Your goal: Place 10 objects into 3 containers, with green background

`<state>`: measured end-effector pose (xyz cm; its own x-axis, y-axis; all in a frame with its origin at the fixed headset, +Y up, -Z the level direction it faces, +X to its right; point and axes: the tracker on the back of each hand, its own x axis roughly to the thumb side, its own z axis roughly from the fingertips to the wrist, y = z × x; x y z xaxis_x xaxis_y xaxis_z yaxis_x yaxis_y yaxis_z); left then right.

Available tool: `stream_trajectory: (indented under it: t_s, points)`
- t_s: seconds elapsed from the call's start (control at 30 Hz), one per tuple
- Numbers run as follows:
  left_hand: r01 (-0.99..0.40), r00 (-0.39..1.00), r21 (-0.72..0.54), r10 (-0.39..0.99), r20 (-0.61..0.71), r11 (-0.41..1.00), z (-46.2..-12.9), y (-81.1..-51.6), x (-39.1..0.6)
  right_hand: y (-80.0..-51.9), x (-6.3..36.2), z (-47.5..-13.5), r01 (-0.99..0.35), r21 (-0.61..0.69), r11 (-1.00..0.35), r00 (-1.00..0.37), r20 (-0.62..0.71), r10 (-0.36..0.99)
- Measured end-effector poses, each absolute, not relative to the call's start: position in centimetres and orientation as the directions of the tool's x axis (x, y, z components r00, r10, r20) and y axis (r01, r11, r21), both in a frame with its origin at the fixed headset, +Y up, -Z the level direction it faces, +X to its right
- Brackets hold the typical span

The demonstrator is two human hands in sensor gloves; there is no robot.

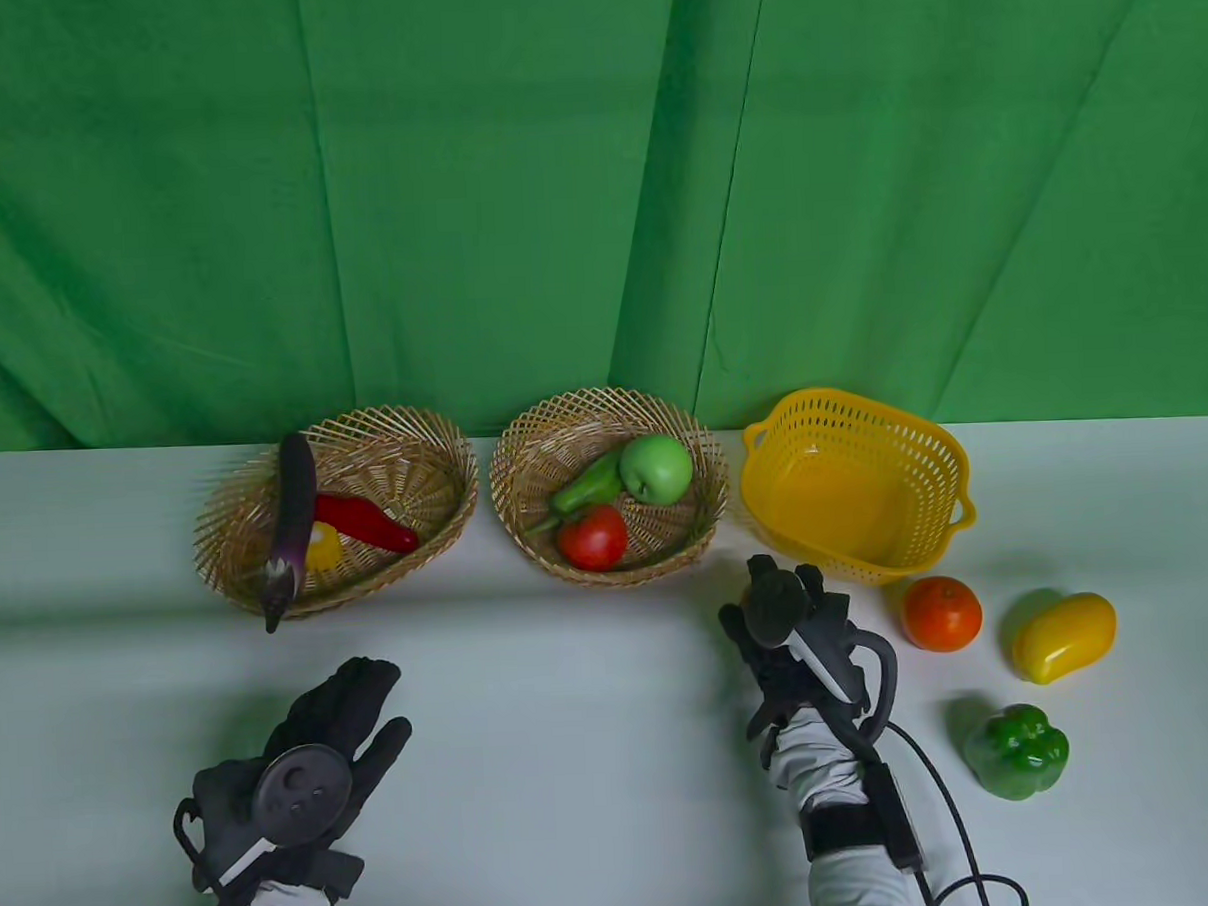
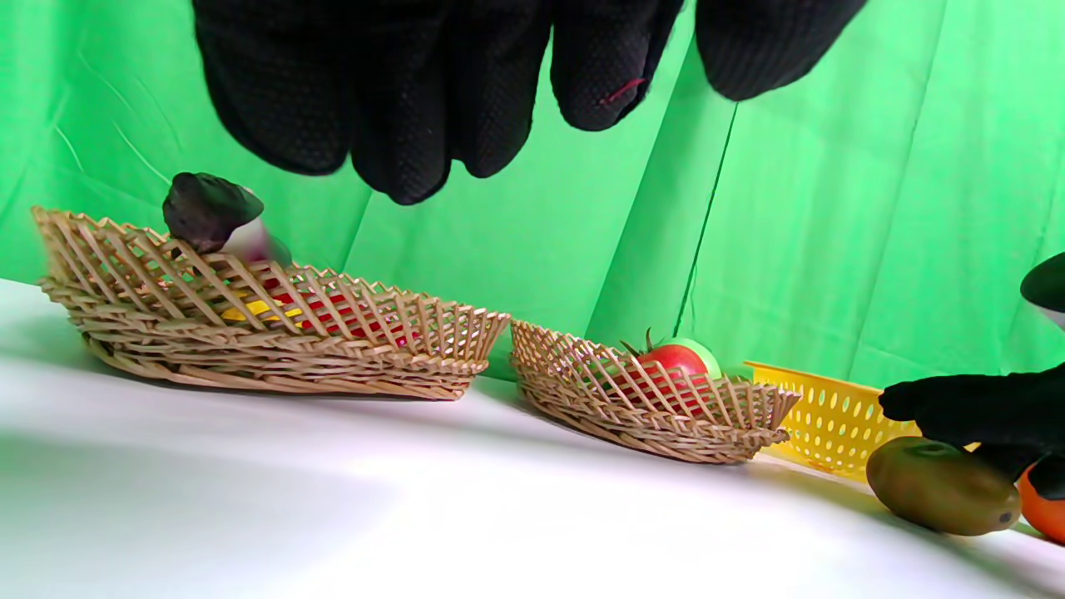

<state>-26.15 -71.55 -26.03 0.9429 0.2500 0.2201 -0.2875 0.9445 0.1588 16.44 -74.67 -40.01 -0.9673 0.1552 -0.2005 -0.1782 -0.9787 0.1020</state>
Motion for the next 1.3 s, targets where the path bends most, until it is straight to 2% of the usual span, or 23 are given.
stream_trajectory:
  t_s: [0.17,0.3,0.53,0.67,0.9,1.3]
  points:
    - [-0.287,0.944,0.161,0.250,0.214,0.944,-26.0,-71.5,-26.2,-75.9,16.4,-40.4,-0.148,0.174,-0.974,-0.969,-0.221,0.108]
    - [-0.289,0.944,0.160,0.254,0.210,0.944,-26.0,-71.5,-26.3,-76.6,16.2,-40.7,-0.171,0.205,-0.964,-0.967,-0.224,0.124]
    - [-0.288,0.945,0.156,0.253,0.210,0.945,-26.0,-71.5,-26.3,-76.7,15.9,-41.0,-0.168,0.239,-0.957,-0.968,-0.226,0.113]
    - [-0.287,0.945,0.159,0.252,0.207,0.945,-26.0,-71.5,-26.3,-76.3,15.9,-41.3,-0.163,0.247,-0.955,-0.967,-0.232,0.105]
    - [-0.284,0.946,0.161,0.250,0.205,0.945,-26.0,-71.4,-26.4,-74.8,16.4,-41.8,-0.164,0.342,-0.925,-0.968,-0.237,0.085]
    - [-0.283,0.947,0.166,0.249,0.202,0.945,-26.0,-71.4,-26.5,-72.9,15.7,-41.4,-0.144,0.365,-0.920,-0.977,-0.199,0.074]
